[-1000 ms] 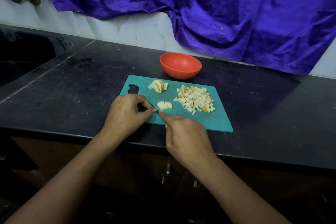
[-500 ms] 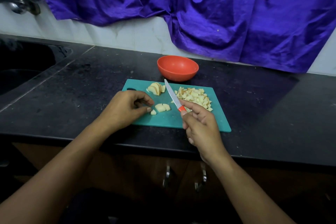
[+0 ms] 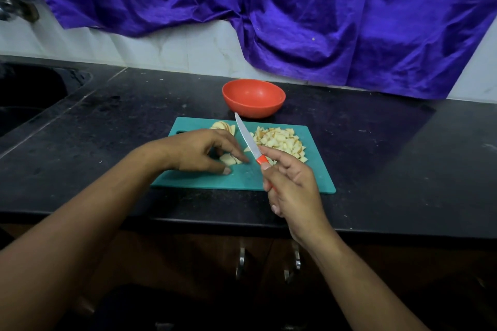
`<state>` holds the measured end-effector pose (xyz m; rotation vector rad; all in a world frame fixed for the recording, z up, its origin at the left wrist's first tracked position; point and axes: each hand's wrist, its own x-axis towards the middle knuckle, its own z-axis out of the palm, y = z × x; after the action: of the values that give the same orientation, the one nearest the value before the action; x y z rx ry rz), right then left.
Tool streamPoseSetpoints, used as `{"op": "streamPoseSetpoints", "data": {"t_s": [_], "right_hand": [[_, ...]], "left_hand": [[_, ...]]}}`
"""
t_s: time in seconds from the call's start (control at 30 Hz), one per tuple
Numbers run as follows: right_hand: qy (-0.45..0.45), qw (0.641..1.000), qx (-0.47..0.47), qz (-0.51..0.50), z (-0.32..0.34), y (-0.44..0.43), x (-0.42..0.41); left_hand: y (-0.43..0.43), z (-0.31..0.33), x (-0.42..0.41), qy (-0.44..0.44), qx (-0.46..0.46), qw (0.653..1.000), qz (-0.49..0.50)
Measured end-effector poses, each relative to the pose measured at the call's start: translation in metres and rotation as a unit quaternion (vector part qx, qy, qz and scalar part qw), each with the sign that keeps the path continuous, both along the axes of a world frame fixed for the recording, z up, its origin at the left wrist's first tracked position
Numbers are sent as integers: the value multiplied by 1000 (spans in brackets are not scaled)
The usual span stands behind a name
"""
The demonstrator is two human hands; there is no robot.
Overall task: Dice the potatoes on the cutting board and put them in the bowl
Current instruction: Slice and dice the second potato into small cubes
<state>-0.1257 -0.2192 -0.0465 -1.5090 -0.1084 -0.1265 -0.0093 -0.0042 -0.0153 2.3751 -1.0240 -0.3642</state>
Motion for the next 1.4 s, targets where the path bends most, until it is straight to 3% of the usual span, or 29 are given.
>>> {"op": "streamPoseSetpoints", "data": {"t_s": [0.27,0.5,0.57,0.7,0.77,0.97,1.17,1.4], "right_hand": [[5,1000,-1,7,-1,-2,0],[4,1000,2,9,0,-2,0],[6,1000,5,8,-1,-2,0],[6,1000,1,9,-1,-3,0],[5,1000,1,9,-1,-2,0],[-1,1000,-24,3,-2,-2,0],[-18,993,-113,-25,-9,7,2],[-35,973,-214,-73,-9,9,0]], "left_hand": [[5,-20,-13,-116,-54,986,103],[10,-34,-34,-211,-39,955,203],[16,-30,-36,-181,-44,966,182],[32,-15,-29,-38,-52,990,125],[35,-14,-25,-17,-64,990,127],[24,-20,-32,-78,-80,977,180],[-5,-37,-49,-192,-75,930,304],[-3,-39,-53,-184,-88,919,337]]}}
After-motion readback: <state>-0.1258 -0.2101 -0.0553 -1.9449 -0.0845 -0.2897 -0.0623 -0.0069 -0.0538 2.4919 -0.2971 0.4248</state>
